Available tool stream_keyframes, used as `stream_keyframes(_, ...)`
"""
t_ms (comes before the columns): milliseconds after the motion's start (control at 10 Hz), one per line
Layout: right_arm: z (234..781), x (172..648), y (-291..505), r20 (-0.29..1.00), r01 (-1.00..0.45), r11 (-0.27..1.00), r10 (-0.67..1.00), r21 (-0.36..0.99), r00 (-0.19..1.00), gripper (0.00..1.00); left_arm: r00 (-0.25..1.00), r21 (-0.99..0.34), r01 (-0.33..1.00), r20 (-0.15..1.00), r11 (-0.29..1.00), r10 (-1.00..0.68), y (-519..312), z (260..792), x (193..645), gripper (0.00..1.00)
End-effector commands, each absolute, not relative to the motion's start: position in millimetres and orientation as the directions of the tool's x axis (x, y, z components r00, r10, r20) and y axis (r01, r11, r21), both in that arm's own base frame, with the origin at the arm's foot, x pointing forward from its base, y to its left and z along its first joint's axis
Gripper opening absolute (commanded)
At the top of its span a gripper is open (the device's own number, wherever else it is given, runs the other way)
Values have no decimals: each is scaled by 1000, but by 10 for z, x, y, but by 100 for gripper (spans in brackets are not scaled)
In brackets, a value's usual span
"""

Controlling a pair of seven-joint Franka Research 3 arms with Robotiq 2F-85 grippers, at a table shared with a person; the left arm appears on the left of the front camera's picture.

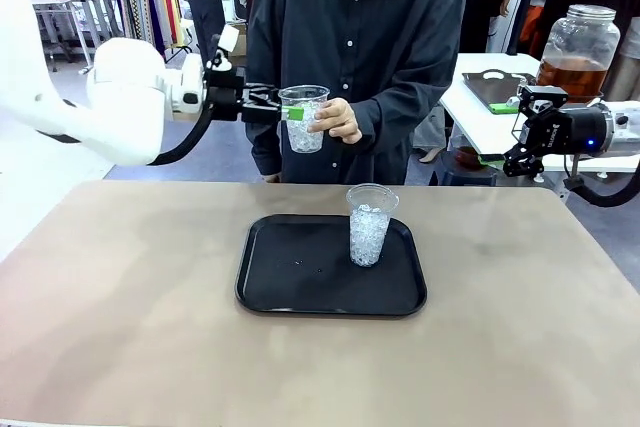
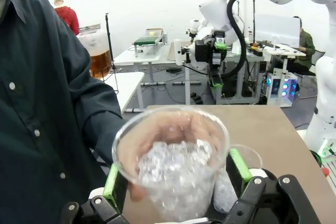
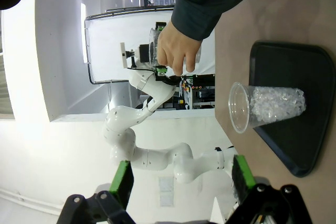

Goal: Pour the drink into the iced cup.
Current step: Open the gripper to release the iced cup you were holding.

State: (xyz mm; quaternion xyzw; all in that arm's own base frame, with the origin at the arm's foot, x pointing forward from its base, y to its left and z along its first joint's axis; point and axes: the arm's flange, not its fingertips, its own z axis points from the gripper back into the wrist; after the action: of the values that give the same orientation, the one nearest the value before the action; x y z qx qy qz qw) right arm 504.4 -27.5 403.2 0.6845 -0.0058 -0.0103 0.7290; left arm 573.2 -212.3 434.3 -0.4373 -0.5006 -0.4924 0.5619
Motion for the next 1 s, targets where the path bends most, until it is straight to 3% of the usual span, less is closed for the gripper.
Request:
stream_keyframes(0, 4041, 5044, -274, -2, 4, 63, -23, 998, 1000, 100, 9, 0, 997, 994, 80, -111, -1817, 4117, 5643, 100)
stream_keyframes(500, 4041, 5044, -274, -2, 4, 63, -23, 998, 1000, 100, -25, 32, 996, 996, 81, -84, -987, 3392, 5502, 100)
stream_keyframes(900, 4041, 5044, -274, -2, 4, 63, -23, 998, 1000, 100, 23, -12, 991, 997, 134, -78, -526, 3057, 5282, 100)
